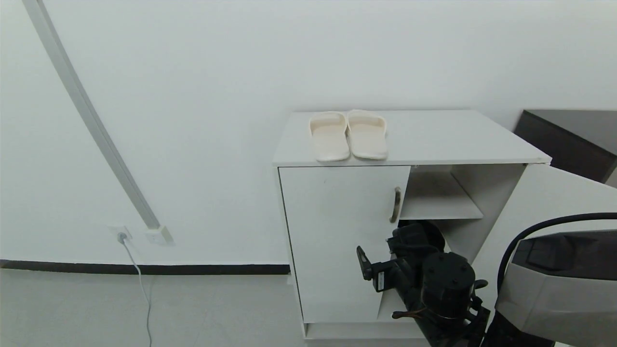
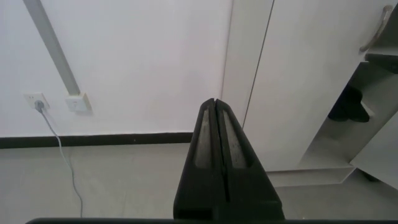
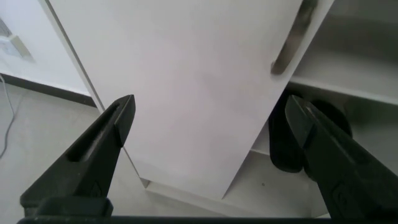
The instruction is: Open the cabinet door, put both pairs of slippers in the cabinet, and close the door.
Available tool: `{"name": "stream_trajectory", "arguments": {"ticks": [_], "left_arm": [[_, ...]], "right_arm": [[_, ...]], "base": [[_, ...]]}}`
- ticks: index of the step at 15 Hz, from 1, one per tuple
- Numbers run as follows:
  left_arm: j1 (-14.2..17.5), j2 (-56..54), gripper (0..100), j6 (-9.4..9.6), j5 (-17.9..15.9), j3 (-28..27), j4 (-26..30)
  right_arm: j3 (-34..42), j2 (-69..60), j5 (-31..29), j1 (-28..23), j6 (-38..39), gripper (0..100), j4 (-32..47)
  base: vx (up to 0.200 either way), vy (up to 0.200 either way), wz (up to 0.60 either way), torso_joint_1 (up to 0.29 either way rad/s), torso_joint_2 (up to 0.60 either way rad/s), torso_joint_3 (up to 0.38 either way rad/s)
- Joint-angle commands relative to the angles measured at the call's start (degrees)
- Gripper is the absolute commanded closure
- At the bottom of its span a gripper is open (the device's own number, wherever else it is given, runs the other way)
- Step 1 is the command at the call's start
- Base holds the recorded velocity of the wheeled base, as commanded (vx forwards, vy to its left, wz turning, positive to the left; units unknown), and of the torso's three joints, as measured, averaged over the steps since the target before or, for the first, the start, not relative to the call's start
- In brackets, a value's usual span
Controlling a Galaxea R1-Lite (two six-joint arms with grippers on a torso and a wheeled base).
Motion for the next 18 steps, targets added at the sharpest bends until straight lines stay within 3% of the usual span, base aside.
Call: {"name": "stream_trajectory", "arguments": {"ticks": [1,18], "left_arm": [[0.01,-0.01,100,-0.03,0.01,0.01,0.00],[0.01,-0.01,100,-0.12,0.01,0.01,0.00]], "right_arm": [[-0.12,0.19,0.01,0.01,-0.07,0,-0.06],[-0.21,-0.07,0.54,0.10,0.02,0,-0.06]], "base": [[0.000,0.000,0.00,0.198,-0.51,-0.315],[0.000,0.000,0.00,0.224,-0.52,-0.292]]}}
